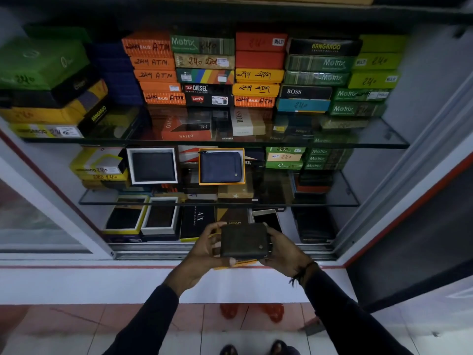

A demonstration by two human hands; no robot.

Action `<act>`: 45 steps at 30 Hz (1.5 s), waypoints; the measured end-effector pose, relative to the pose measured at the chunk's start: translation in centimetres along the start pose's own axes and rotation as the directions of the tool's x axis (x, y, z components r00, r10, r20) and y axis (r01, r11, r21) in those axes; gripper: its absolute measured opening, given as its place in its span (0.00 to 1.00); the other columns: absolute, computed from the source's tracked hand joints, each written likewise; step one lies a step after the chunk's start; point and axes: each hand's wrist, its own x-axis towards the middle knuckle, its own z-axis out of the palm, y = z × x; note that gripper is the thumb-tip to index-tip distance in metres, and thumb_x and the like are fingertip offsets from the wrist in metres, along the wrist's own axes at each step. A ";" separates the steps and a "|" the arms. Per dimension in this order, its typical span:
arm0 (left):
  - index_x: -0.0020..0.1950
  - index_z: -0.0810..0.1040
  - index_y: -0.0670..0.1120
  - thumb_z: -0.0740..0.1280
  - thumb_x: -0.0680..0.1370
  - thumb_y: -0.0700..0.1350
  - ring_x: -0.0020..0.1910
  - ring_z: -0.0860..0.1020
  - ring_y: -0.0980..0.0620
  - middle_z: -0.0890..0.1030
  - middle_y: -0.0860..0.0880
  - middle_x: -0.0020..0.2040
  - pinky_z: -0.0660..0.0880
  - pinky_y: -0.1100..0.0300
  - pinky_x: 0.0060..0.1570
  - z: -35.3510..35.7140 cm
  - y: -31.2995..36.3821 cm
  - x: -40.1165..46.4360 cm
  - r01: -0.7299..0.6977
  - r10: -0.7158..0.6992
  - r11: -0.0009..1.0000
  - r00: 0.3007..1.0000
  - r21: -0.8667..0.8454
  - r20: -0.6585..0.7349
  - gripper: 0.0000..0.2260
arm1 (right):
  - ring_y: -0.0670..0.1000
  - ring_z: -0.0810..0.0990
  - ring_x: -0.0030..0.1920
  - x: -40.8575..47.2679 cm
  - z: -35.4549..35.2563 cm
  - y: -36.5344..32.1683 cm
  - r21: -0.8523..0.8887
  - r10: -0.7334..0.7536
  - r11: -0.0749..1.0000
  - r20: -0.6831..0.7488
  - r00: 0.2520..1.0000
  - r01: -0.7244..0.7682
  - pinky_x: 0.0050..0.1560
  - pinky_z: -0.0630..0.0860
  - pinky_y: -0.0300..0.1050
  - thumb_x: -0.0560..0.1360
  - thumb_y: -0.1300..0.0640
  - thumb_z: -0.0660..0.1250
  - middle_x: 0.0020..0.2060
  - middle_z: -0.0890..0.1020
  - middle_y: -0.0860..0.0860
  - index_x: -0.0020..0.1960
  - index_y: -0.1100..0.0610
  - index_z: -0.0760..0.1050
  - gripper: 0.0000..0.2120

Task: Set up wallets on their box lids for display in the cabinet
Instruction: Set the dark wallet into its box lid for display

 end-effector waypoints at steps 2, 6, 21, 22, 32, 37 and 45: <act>0.69 0.72 0.63 0.85 0.62 0.40 0.59 0.82 0.44 0.82 0.49 0.62 0.84 0.48 0.51 -0.5 0.2 0.3 -0.020 0.021 0.996 1.000 0.087 -0.004 0.41 | 0.57 0.79 0.61 -0.6 -0.4 -0.5 -0.139 0.000 0.990 0.028 1.000 0.004 0.59 0.72 0.51 0.78 0.41 0.65 0.61 0.83 0.55 0.65 0.54 0.79 0.22; 0.72 0.67 0.65 0.77 0.72 0.41 0.56 0.83 0.54 0.80 0.51 0.65 0.84 0.57 0.50 0.6 -0.4 0.3 -0.266 0.348 0.825 0.934 0.498 -0.077 0.35 | 0.58 0.85 0.55 -0.9 -0.7 -0.8 -0.474 -0.409 0.797 0.032 0.912 0.375 0.55 0.83 0.51 0.69 0.66 0.76 0.54 0.86 0.58 0.57 0.63 0.82 0.16; 0.60 0.80 0.48 0.75 0.75 0.45 0.48 0.80 0.56 0.78 0.53 0.53 0.77 0.72 0.39 1.3 -2.9 1.2 -0.192 0.474 0.717 0.839 0.670 -0.267 0.14 | 0.61 0.80 0.61 2.3 1.3 -0.3 -0.766 -0.459 0.594 -0.070 0.886 0.248 0.63 0.77 0.46 0.70 0.72 0.72 0.57 0.83 0.63 0.61 0.66 0.79 0.19; 0.57 0.82 0.46 0.75 0.75 0.45 0.46 0.80 0.55 0.79 0.52 0.51 0.76 0.72 0.36 1.2 -2.8 1.8 -0.095 0.407 0.731 0.856 0.676 -0.319 0.12 | 0.60 0.81 0.60 3.2 1.6 -0.3 -0.811 -0.427 0.557 -0.095 0.899 0.178 0.63 0.78 0.48 0.70 0.69 0.73 0.56 0.84 0.62 0.60 0.64 0.80 0.19; 0.53 0.79 0.39 0.72 0.77 0.45 0.43 0.82 0.49 0.83 0.44 0.48 0.75 0.61 0.34 -0.1 -5.6 3.8 0.404 -0.077 0.784 0.816 0.471 -0.572 0.11 | 0.57 0.83 0.54 6.2 2.6 2.3 -0.898 -0.375 0.437 -0.229 0.898 -0.046 0.55 0.83 0.53 0.67 0.61 0.76 0.51 0.84 0.55 0.54 0.58 0.78 0.16; 0.48 0.82 0.45 0.73 0.74 0.42 0.47 0.82 0.47 0.84 0.47 0.46 0.77 0.57 0.41 0.9 -4.0 2.4 0.319 0.028 0.754 0.857 0.574 -0.514 0.04 | 0.61 0.85 0.51 3.6 2.1 2.5 -0.696 -0.389 0.717 -0.346 0.854 0.045 0.54 0.82 0.59 0.64 0.63 0.79 0.47 0.86 0.60 0.45 0.59 0.82 0.12; 0.61 0.77 0.56 0.75 0.75 0.48 0.52 0.80 0.56 0.82 0.55 0.55 0.81 0.61 0.48 6.2 3.7 0.4 -0.163 0.498 0.688 0.815 0.707 -0.297 0.16 | 0.52 0.84 0.49 -3.5 0.5 -2.3 -0.627 -0.673 0.710 -0.473 0.569 0.320 0.48 0.83 0.48 0.64 0.56 0.80 0.50 0.85 0.50 0.57 0.52 0.81 0.22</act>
